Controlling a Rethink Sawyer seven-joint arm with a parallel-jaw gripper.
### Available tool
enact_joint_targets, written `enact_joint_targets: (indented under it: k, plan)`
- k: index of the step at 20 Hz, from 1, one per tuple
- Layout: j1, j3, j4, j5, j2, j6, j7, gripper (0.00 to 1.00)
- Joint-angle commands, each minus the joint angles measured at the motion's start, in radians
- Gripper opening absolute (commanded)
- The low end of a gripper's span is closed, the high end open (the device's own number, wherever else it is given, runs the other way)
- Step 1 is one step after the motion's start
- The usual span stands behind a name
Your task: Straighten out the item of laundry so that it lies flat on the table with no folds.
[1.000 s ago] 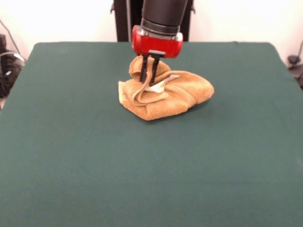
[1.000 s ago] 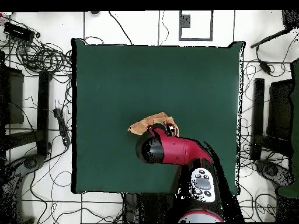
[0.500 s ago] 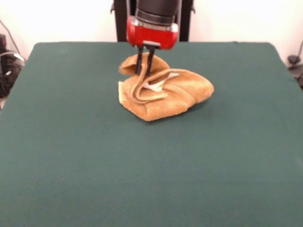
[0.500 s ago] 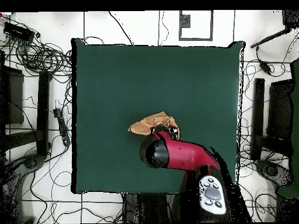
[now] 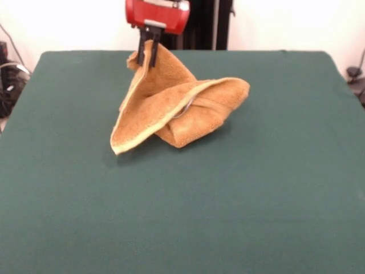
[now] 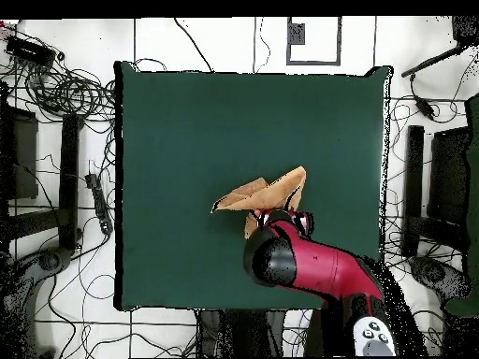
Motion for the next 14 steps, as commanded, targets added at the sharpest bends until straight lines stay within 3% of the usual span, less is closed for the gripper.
enact_joint_targets:
  k: [1,5,10,14]
  plan:
    - [-0.004,0.053,0.044,-0.053,-0.015,0.079,0.07,0.0]
    - [-0.007,0.048,0.056,-0.064,-0.03,0.096,0.074,0.0]
    - [0.029,-0.022,0.039,-0.104,-0.005,-0.028,0.114,0.0]
    - [-0.03,0.035,-0.02,-0.154,0.012,-0.102,0.078,0.0]
